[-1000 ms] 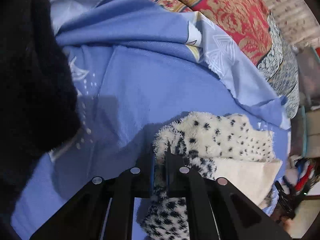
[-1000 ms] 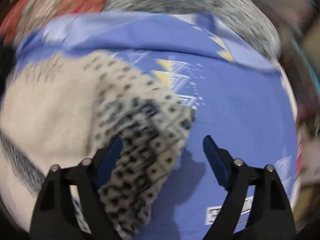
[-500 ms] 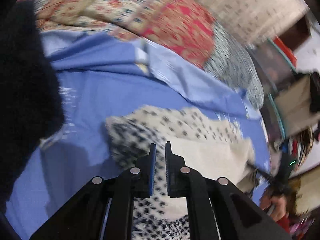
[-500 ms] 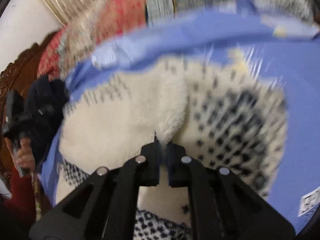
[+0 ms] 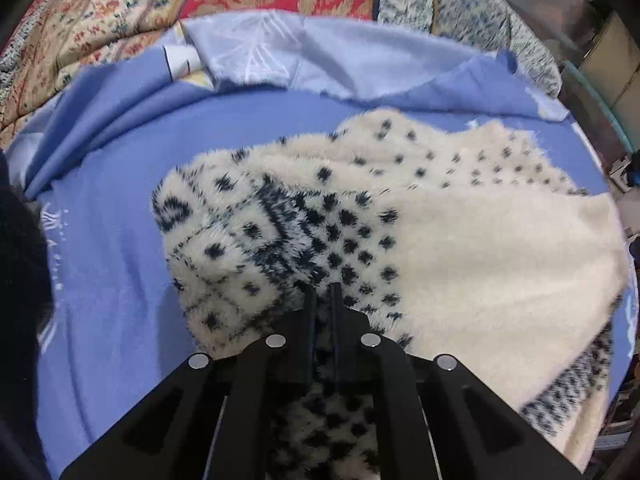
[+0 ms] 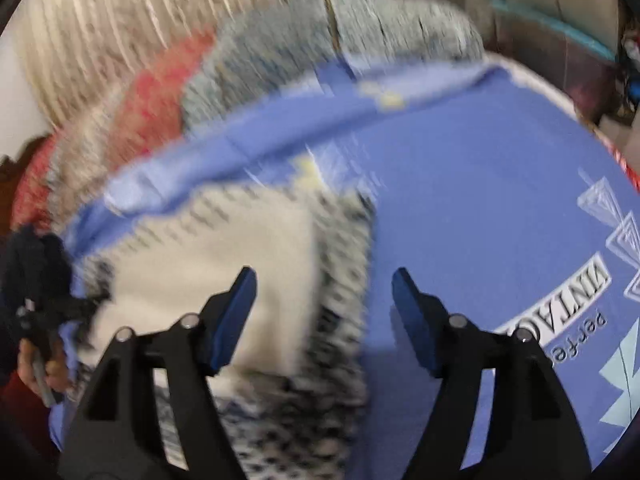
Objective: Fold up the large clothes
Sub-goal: 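Fold the held edge over the garment with the left gripper and release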
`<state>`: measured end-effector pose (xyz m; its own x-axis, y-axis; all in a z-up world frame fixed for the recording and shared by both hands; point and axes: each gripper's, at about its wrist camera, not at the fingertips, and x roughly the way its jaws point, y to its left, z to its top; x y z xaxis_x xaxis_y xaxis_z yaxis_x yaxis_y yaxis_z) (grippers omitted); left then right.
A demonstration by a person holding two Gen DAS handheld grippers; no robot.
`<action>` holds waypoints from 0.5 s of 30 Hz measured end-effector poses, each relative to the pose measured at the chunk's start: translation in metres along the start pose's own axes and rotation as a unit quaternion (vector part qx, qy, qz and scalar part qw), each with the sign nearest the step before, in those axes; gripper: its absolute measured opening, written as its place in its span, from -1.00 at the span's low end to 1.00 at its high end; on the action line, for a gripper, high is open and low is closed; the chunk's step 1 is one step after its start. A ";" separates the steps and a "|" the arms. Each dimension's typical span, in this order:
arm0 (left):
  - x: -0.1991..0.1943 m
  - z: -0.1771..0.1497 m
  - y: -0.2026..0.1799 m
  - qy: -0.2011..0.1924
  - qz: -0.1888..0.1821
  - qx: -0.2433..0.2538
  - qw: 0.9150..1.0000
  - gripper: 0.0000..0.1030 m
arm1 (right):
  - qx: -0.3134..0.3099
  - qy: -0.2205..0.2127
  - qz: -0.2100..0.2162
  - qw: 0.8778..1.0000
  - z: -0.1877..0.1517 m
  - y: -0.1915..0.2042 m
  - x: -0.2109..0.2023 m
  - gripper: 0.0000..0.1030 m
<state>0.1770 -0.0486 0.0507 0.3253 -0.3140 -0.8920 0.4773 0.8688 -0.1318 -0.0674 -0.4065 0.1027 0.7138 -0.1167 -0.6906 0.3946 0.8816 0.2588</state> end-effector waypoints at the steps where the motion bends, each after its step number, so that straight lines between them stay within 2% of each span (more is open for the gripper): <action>1: -0.011 -0.001 0.001 -0.009 -0.003 0.001 1.000 -0.40 | -0.015 -0.010 0.025 1.000 0.000 0.011 -0.006 0.31; 2: -0.026 -0.004 0.004 -0.024 -0.008 0.001 1.000 -0.40 | -0.030 -0.005 0.043 0.999 -0.001 0.018 -0.005 0.31; 3: -0.044 -0.009 0.009 -0.038 -0.016 -0.002 0.999 -0.40 | -0.048 0.011 0.071 0.996 -0.004 0.029 0.002 0.31; 4: -0.060 -0.016 0.015 -0.049 -0.024 -0.006 0.998 -0.40 | -0.057 0.035 0.081 0.994 -0.009 0.035 0.015 0.31; 6: -0.085 -0.031 0.028 -0.062 -0.033 -0.020 0.997 -0.40 | -0.058 0.096 0.064 0.992 -0.023 0.033 0.052 0.31; 7: -0.098 -0.042 0.034 -0.065 -0.038 -0.028 0.997 -0.40 | -0.067 0.136 0.033 0.988 -0.033 0.028 0.079 0.31; 8: -0.108 -0.054 0.040 -0.065 -0.041 -0.035 0.996 -0.40 | -0.074 0.147 0.023 0.986 -0.039 0.023 0.090 0.30; 11: -0.134 -0.101 0.051 -0.042 -0.039 -0.041 0.998 -0.40 | -0.069 0.101 0.037 0.992 -0.038 0.029 0.057 0.30; 13: -0.145 -0.138 0.054 -0.021 -0.051 -0.041 0.998 -0.39 | -0.056 0.070 0.071 0.993 -0.038 0.024 0.023 0.31; 15: -0.151 -0.177 0.051 0.007 -0.076 -0.046 0.996 -0.35 | -0.052 0.056 0.083 0.994 -0.053 0.009 -0.018 0.32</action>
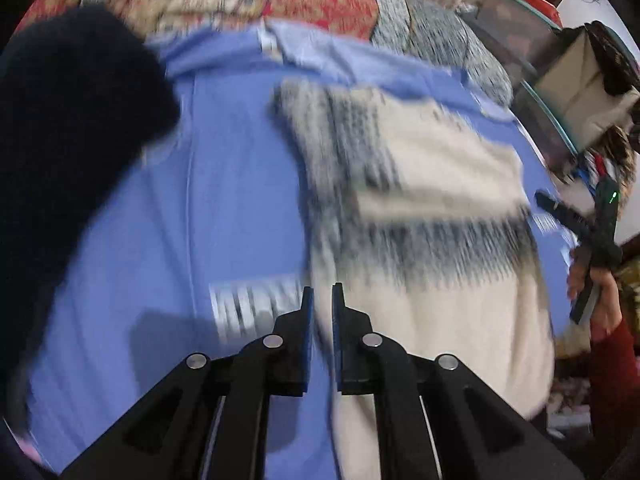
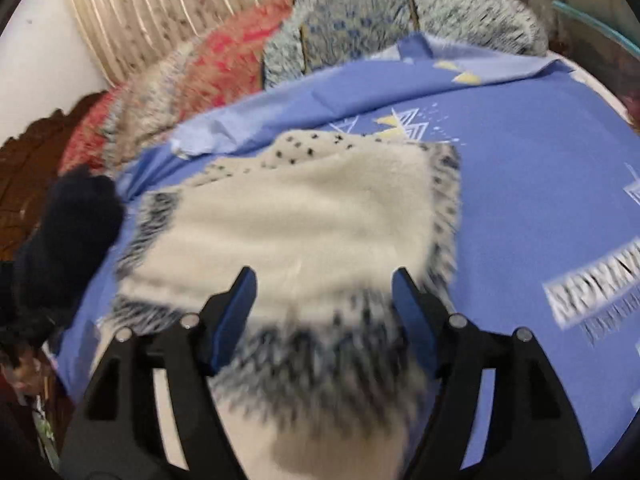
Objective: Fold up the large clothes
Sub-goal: 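Fold the held edge over the garment with the left gripper and release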
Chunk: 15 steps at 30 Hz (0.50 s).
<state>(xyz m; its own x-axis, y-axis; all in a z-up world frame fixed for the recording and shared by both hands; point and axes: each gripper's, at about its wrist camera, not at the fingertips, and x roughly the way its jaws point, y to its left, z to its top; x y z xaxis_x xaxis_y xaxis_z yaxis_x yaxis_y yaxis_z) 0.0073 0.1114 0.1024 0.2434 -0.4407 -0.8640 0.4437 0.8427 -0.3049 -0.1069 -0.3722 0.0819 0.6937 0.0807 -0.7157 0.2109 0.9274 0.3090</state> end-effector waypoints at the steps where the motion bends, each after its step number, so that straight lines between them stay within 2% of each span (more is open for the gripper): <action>1: 0.000 -0.014 -0.001 0.008 -0.007 -0.001 1.000 -0.33 | 0.002 0.002 0.004 1.000 -0.015 -0.005 -0.018 0.32; 3: -0.001 -0.044 -0.007 0.019 -0.024 0.005 1.000 -0.26 | 0.004 0.010 0.014 1.000 -0.045 -0.003 -0.038 0.34; 5: 0.003 -0.066 -0.015 0.027 -0.036 0.013 0.999 -0.04 | 0.008 0.031 0.021 0.999 -0.084 -0.008 -0.063 0.41; 9: 0.017 -0.102 -0.019 0.048 -0.051 0.005 0.998 0.26 | 0.025 0.075 0.040 0.996 -0.156 -0.002 -0.084 0.43; 11: 0.030 -0.114 -0.018 0.064 -0.044 -0.004 0.997 0.41 | 0.033 0.089 0.051 0.994 -0.182 0.001 -0.088 0.48; 14: 0.038 -0.125 -0.021 0.061 -0.035 -0.015 0.997 0.40 | 0.038 0.119 0.059 0.990 -0.210 0.013 -0.075 0.46; 15: 0.036 -0.128 -0.026 0.052 -0.041 -0.018 0.998 0.27 | 0.030 0.129 0.059 0.989 -0.217 0.018 -0.071 0.35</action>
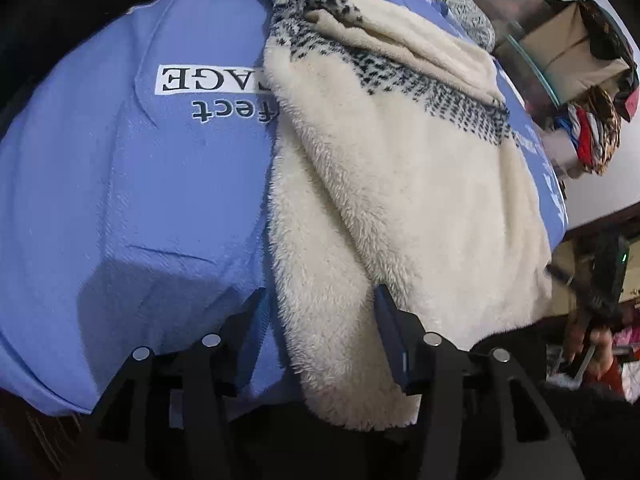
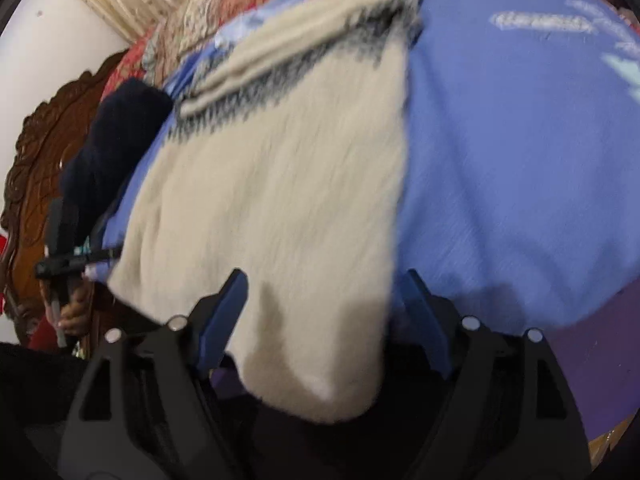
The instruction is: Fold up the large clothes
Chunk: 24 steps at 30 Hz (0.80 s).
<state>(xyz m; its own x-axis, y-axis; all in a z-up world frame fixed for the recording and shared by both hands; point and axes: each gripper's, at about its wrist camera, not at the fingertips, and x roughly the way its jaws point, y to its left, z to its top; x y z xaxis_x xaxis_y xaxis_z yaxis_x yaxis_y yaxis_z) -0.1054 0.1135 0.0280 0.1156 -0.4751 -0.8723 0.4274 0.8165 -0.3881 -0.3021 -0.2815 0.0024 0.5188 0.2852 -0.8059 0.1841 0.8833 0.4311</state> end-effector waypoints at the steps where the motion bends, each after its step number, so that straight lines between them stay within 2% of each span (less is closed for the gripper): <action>1: -0.002 -0.001 -0.003 0.000 -0.011 -0.001 1.000 -0.29 | -0.016 0.007 -0.018 1.000 -0.005 0.006 0.003 -0.13; 2: -0.007 -0.003 -0.006 -0.003 -0.023 -0.006 1.000 -0.38 | -0.026 0.013 -0.023 0.999 -0.006 0.009 0.004 -0.92; 3: -0.018 -0.008 -0.009 -0.019 -0.024 -0.011 0.999 -0.42 | -0.012 0.013 0.001 1.000 -0.006 0.007 -0.004 -0.91; 4: -0.028 -0.011 -0.010 -0.029 -0.021 -0.013 0.999 -0.44 | -0.004 0.001 0.001 1.000 -0.003 0.003 -0.013 -0.91; 6: -0.048 -0.026 -0.004 -0.040 -0.013 -0.031 0.999 -0.45 | -0.005 -0.032 -0.044 0.998 -0.002 -0.008 -0.046 -0.91; 7: -0.053 -0.033 0.000 -0.037 -0.022 -0.043 0.998 -0.45 | 0.006 -0.044 -0.054 0.998 -0.002 -0.020 -0.064 -0.91; 9: -0.052 -0.047 0.007 -0.024 -0.038 -0.064 0.997 -0.48 | 0.030 -0.041 -0.040 0.998 -0.003 -0.036 -0.076 -0.91; 12: -0.030 -0.059 0.009 0.000 -0.006 -0.066 0.998 -0.47 | 0.042 -0.014 -0.025 0.999 -0.011 -0.043 -0.059 -0.90; 15: -0.015 -0.061 0.020 0.012 -0.013 -0.099 0.995 -0.46 | 0.070 -0.002 0.003 0.998 -0.014 -0.044 -0.037 -0.86; 16: -0.014 -0.061 0.021 0.015 -0.009 -0.102 0.995 -0.35 | 0.073 -0.003 0.009 0.997 -0.013 -0.043 -0.034 -0.84; 18: -0.014 -0.063 0.023 0.025 -0.013 -0.103 0.994 -0.23 | 0.077 -0.012 0.019 0.997 -0.013 -0.044 -0.037 -0.74; 19: -0.015 -0.065 0.023 0.027 -0.015 -0.100 0.995 -0.10 | 0.075 -0.015 0.020 0.997 -0.014 -0.045 -0.039 -0.70; 20: -0.015 -0.068 0.024 0.030 -0.013 -0.097 0.995 0.11 | 0.074 -0.015 0.017 0.997 -0.010 -0.046 -0.039 -0.50; 21: -0.013 -0.070 0.023 0.036 -0.008 -0.095 0.995 0.22 | 0.073 -0.011 0.012 0.997 -0.010 -0.047 -0.040 0.08; 22: -0.010 -0.071 0.023 0.042 -0.009 -0.094 0.995 0.31 | 0.074 -0.009 0.009 0.997 -0.011 -0.048 -0.041 0.38; 23: -0.007 -0.071 0.021 0.046 -0.011 -0.092 0.995 0.31 | 0.074 -0.011 0.011 0.997 -0.012 -0.049 -0.041 0.52; 24: -0.003 -0.071 0.018 0.052 -0.014 -0.086 0.995 0.31 | 0.069 -0.009 0.018 0.997 -0.012 -0.048 -0.041 0.49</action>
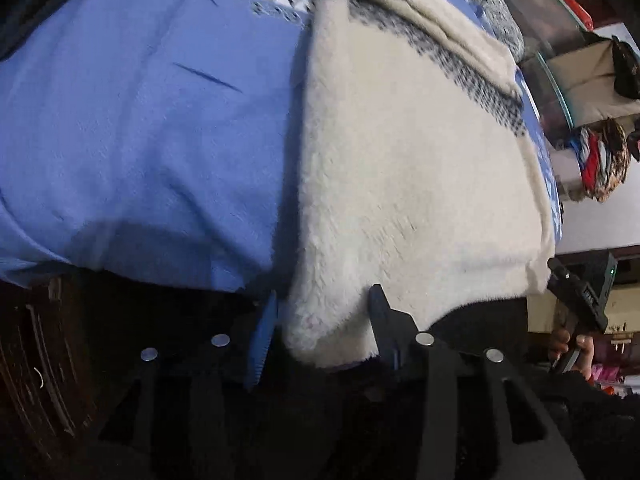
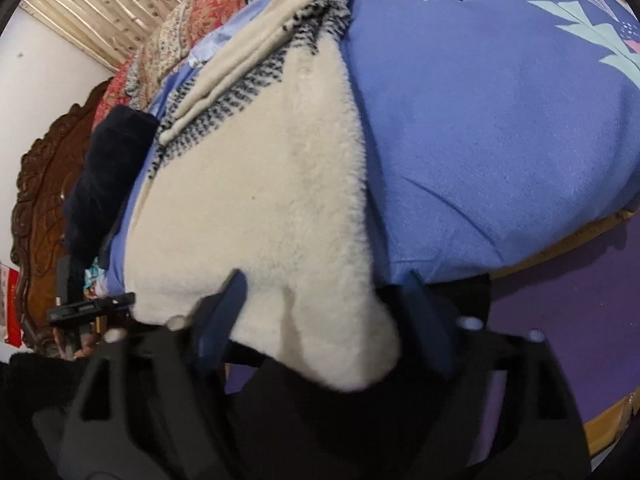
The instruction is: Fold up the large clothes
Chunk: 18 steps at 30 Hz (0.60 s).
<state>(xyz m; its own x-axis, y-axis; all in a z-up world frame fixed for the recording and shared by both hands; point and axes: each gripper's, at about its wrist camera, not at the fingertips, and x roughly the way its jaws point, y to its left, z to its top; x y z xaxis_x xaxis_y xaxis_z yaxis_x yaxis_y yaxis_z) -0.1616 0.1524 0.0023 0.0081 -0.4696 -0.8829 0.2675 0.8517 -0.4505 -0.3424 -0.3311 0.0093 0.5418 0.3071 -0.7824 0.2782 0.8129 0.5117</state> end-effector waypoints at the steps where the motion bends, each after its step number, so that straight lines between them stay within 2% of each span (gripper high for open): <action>1: 0.004 -0.003 -0.004 0.004 0.000 0.005 1.000 0.31 | -0.006 0.009 0.002 1.000 0.000 0.001 0.003 0.42; 2: 0.008 -0.003 -0.009 0.009 -0.002 0.009 1.000 0.31 | -0.009 0.020 0.005 1.000 0.000 0.000 0.005 0.24; 3: 0.011 -0.004 -0.013 0.017 -0.008 0.017 1.000 0.30 | -0.010 0.033 0.008 0.999 0.000 0.001 0.008 0.16; 4: 0.012 -0.004 -0.017 0.020 -0.009 0.026 0.999 0.12 | -0.008 0.049 0.012 0.999 -0.001 0.001 0.012 0.03; 5: 0.012 -0.004 -0.019 0.021 -0.007 0.034 0.999 -0.27 | -0.013 0.067 0.014 0.998 -0.003 0.001 0.014 -0.36; 6: 0.009 -0.004 -0.021 0.027 -0.011 0.042 0.999 -0.33 | -0.022 0.076 0.011 0.997 -0.004 0.002 0.013 -0.66; 7: 0.004 -0.004 -0.020 0.027 -0.023 0.040 0.999 -0.35 | -0.027 0.084 0.018 0.996 -0.003 0.002 0.008 -0.74; 9: -0.009 -0.002 -0.021 0.023 -0.053 0.028 0.998 -0.37 | -0.035 0.078 0.044 0.995 0.001 0.007 -0.009 -0.76; 12: -0.038 0.007 -0.023 -0.004 -0.098 0.014 0.995 -0.37 | -0.066 0.047 0.082 0.993 0.019 0.022 -0.040 -0.76; 16: -0.078 0.040 -0.024 -0.062 -0.152 -0.013 0.986 -0.37 | -0.070 -0.010 0.132 0.989 0.058 0.033 -0.068 -0.76; 18: -0.093 0.062 -0.027 -0.087 -0.167 -0.017 0.982 -0.38 | -0.065 -0.032 0.149 0.986 0.082 0.034 -0.072 -0.76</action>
<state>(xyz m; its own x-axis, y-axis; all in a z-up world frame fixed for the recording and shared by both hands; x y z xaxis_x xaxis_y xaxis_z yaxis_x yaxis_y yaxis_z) -0.1097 0.1587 0.1050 0.0908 -0.7546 -0.6499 0.2519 0.6487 -0.7181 -0.3066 -0.3667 0.1120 0.6348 0.5125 -0.5782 -0.0016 0.7492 0.6623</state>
